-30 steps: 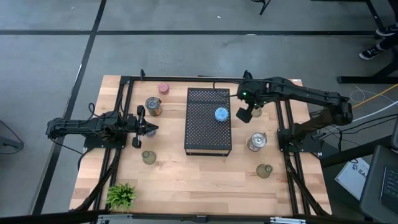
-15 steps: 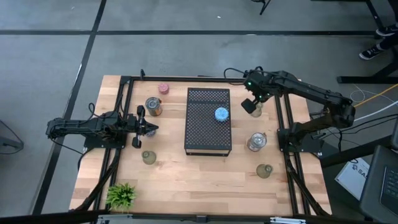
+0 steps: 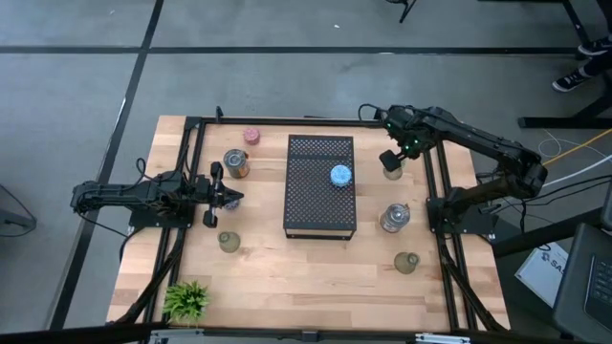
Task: Pick & Place candle stick holders
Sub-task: Put the top glass candle holder on the shelf
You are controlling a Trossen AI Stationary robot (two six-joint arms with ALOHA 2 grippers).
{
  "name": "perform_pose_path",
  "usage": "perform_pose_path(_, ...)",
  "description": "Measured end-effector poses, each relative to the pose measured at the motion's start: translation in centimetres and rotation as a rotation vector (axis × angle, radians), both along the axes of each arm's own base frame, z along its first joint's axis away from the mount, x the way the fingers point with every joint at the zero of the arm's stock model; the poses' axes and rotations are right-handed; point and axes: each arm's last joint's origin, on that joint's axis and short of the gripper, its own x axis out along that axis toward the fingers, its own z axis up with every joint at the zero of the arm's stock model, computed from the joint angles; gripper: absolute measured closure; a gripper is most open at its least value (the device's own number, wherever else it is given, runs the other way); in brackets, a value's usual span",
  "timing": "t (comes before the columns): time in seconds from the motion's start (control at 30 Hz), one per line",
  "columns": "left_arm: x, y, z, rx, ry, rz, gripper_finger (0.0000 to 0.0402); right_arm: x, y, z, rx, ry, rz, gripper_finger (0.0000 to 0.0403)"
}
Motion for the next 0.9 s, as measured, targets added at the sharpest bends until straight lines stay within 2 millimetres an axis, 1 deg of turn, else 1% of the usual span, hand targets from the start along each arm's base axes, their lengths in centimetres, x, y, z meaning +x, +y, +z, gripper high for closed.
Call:
perform_pose_path(0.2, 0.0, 0.0, 0.0, 0.0, 0.0, 0.0, 0.0395, -0.9, -0.7, -1.5, 0.028, 0.007, -0.053, 0.0014)
perform_pose_path(0.37, 0.0, 0.0, 0.0, 0.0, 0.0, 0.0, 0.0395, -0.9, -1.2, -2.4, 0.034, -0.042, -0.07, 0.0014)
perform_pose_path(0.63, 0.0, 0.0, 0.0, 0.0, 0.0, 0.001, 0.0395, -0.7, -1.5, -3.8, 0.004, -0.079, -0.074, 0.0014)
perform_pose_path(0.9, 0.0, 0.0, 0.0, 0.0, 0.0, 0.0, 0.0395, -1.0, -1.4, -5.3, -0.004, -0.068, -0.08, 0.0014)
